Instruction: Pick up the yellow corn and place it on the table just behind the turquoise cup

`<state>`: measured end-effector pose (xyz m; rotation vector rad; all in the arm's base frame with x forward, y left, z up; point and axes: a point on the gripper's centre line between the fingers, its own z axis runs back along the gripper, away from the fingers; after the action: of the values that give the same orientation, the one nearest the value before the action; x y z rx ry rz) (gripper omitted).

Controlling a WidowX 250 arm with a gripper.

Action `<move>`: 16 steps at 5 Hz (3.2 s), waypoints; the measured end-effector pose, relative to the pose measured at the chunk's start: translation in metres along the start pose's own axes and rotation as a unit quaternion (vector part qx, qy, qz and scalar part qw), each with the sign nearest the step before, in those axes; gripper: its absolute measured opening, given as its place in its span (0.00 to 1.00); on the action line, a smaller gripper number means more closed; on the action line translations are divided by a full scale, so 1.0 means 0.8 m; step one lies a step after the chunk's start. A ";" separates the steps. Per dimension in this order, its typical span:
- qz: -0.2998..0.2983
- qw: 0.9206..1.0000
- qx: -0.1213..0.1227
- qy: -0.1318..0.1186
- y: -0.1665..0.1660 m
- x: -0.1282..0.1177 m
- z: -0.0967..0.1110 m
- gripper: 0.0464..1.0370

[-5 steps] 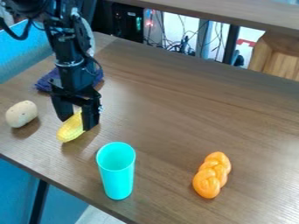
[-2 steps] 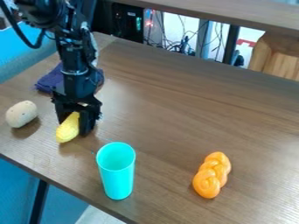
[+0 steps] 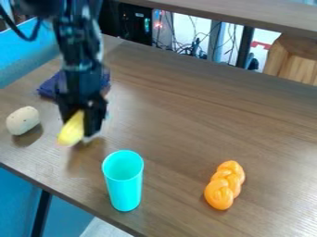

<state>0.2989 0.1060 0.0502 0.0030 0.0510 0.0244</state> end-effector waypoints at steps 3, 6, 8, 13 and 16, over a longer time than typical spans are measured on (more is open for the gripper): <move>-0.077 0.997 -0.011 -0.026 -0.099 0.055 0.049 0.66; -0.027 0.997 -0.067 -0.017 -0.121 0.062 -0.008 0.66; -0.014 0.999 -0.050 -0.003 -0.117 0.065 -0.031 0.66; -0.020 0.996 -0.063 -0.055 -0.122 0.060 0.020 0.96; 0.059 0.997 0.057 -0.011 -0.004 -0.026 0.040 0.96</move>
<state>0.2796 0.1024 0.0831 0.1198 0.0301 0.1399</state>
